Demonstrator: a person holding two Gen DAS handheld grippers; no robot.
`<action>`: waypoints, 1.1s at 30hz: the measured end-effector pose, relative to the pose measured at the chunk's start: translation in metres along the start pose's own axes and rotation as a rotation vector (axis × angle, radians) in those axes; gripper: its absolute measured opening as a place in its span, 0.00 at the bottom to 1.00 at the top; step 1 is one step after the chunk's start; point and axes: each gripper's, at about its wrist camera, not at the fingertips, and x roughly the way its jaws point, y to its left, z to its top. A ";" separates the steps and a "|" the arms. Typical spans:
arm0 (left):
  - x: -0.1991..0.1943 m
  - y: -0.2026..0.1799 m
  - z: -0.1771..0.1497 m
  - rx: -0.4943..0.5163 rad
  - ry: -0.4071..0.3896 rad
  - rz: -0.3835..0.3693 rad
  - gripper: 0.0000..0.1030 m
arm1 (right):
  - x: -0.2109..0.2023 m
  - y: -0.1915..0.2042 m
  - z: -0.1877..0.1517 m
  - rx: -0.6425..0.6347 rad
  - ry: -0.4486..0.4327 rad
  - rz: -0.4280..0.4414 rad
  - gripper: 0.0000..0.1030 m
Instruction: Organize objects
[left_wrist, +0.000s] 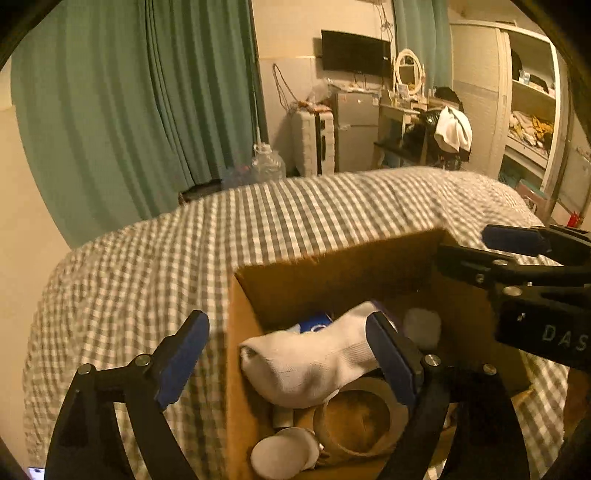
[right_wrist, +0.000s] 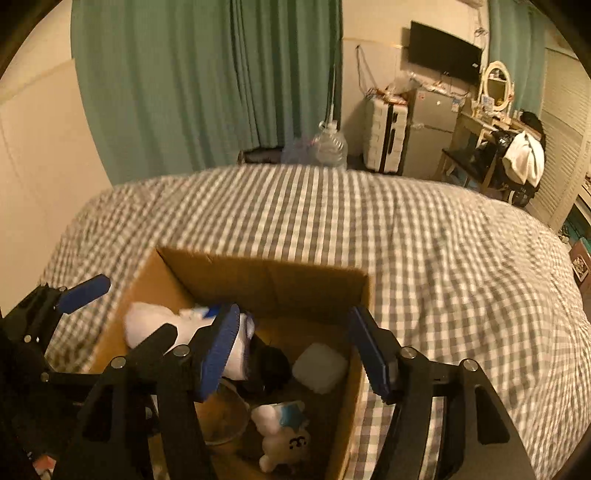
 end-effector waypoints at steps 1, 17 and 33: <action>-0.010 0.001 0.004 -0.001 -0.009 0.007 0.88 | -0.009 0.001 0.001 0.004 -0.010 -0.004 0.63; -0.203 0.012 0.037 -0.062 -0.221 0.050 0.98 | -0.220 0.029 0.010 0.004 -0.265 -0.112 0.89; -0.318 0.024 -0.019 -0.106 -0.405 0.111 1.00 | -0.339 0.064 -0.068 -0.014 -0.446 -0.126 0.95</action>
